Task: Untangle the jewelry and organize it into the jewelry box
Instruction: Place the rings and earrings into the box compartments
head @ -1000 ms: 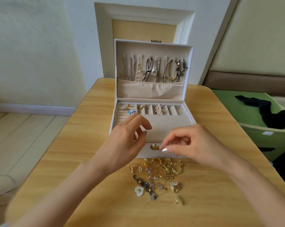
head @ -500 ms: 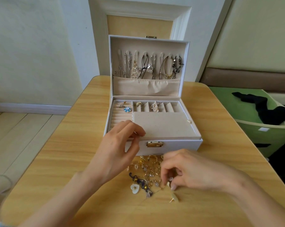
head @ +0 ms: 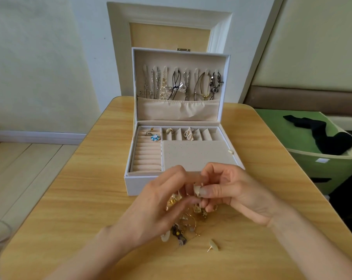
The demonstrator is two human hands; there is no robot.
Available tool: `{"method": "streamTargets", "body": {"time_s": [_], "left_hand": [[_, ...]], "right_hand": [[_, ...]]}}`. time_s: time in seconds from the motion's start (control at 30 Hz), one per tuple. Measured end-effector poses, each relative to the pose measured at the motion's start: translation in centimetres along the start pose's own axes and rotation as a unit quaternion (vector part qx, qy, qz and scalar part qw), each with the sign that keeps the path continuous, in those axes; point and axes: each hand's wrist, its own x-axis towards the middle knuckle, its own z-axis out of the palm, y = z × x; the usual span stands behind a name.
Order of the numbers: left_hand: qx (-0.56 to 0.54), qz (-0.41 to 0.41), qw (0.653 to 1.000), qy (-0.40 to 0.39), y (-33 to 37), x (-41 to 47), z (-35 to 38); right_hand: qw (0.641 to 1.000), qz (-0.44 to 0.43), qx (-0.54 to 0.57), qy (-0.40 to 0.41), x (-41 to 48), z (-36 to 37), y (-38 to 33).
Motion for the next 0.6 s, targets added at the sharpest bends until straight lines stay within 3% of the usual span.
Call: {"method": "streamTargets", "body": {"time_s": [0.2, 0.33, 0.5, 0.6], "left_hand": [[0.019, -0.034, 0.997, 0.064, -0.3, 0.4, -0.1], [0.113, -0.083, 0.987, 0.076, -1.0, 3.0, -1.9], [0.247, -0.174, 0.95, 0.076, -5.2, 8.4, -4.1], [0.291, -0.194, 0.936, 0.03, -8.3, 10.0, -4.5]], "right_hand": [[0.999, -0.029, 0.016, -0.004, 0.4, 0.3, 0.4], [0.983, -0.115, -0.11, 0.087, 2.1, 0.6, -1.0], [0.904, -0.177, -0.323, 0.216, 8.8, -0.4, -3.0], [0.833, -0.141, -0.471, 0.253, 12.4, -1.1, -3.3]]}}
